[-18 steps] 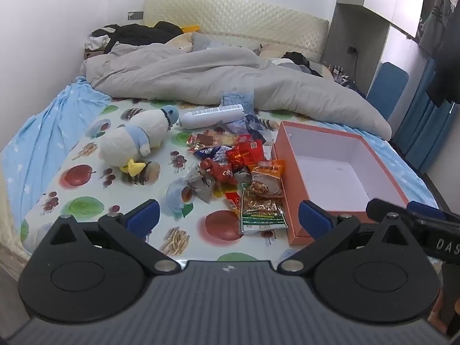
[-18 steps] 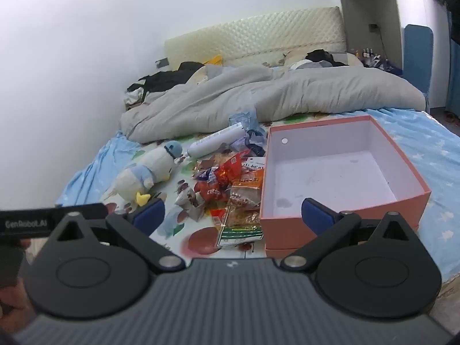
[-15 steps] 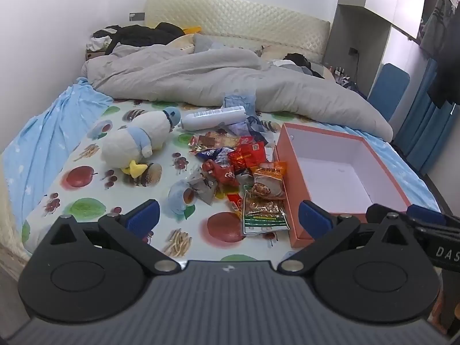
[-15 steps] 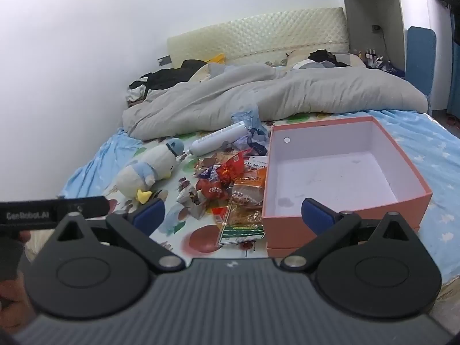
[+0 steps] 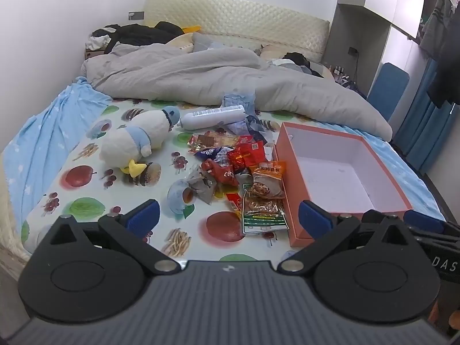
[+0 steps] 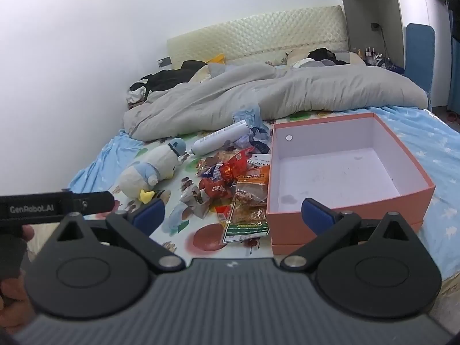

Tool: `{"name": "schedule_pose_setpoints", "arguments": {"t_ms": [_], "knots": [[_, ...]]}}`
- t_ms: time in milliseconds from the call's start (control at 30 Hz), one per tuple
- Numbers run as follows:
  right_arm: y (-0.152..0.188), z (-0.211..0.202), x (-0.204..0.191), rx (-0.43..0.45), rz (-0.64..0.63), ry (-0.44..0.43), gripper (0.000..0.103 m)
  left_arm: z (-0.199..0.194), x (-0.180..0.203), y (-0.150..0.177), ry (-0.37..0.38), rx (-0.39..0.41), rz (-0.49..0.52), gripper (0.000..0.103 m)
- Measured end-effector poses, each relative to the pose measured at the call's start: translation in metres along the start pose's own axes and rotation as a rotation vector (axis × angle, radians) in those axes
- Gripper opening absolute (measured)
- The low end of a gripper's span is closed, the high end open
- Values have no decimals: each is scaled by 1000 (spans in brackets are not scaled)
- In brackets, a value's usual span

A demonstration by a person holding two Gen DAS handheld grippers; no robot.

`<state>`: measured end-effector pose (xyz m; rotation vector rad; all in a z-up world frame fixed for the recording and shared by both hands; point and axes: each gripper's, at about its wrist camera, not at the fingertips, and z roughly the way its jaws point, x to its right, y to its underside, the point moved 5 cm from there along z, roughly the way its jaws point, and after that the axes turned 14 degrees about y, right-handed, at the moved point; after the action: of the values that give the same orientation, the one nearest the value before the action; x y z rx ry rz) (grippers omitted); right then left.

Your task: Organize snacks

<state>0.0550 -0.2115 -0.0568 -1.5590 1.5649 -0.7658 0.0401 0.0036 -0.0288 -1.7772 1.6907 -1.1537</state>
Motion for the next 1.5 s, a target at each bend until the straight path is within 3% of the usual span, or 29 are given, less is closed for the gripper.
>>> {"name": "schedule_pose_setpoints", "arguments": {"t_ms": [1500], "knots": [[10, 2, -3, -6, 19, 28, 103, -2, -3, 3, 13, 5, 28, 103]]}}
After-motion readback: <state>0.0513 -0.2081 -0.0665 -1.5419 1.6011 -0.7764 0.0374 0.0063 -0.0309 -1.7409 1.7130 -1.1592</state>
